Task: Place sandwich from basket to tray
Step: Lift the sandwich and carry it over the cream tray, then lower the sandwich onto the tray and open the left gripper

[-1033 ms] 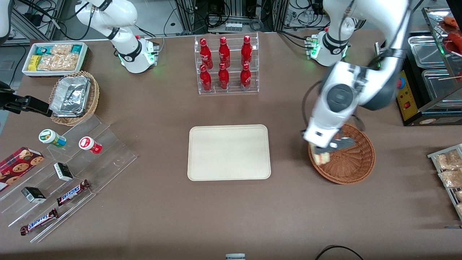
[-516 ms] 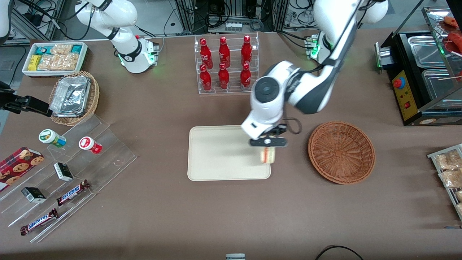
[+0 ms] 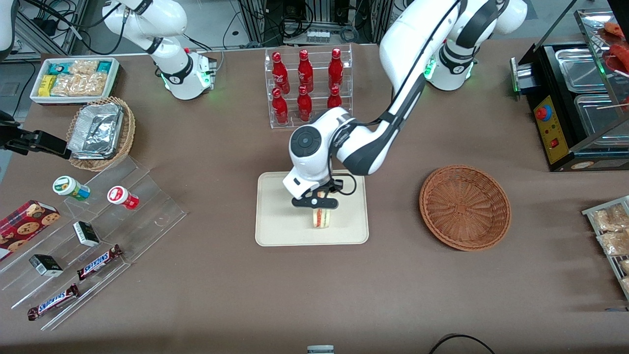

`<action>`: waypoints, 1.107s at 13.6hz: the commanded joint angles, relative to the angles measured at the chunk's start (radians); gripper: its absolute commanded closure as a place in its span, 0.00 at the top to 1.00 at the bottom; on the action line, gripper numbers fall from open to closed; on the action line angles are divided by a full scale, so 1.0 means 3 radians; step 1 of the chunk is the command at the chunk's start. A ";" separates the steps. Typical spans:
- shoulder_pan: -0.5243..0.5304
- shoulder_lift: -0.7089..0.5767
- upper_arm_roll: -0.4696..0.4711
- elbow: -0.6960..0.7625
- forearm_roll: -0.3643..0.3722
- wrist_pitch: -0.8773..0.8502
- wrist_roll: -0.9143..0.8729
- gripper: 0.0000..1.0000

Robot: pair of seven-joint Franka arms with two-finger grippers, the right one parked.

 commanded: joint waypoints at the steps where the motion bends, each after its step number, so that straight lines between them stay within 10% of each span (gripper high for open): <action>1: -0.0043 0.0209 0.0050 0.0294 -0.0018 -0.0054 -0.0060 0.00; 11: -0.0043 0.0337 0.0055 0.0258 -0.0018 0.0038 -0.0065 0.00; 15: -0.0043 0.0342 0.0055 0.0258 -0.0002 0.0068 -0.0055 1.00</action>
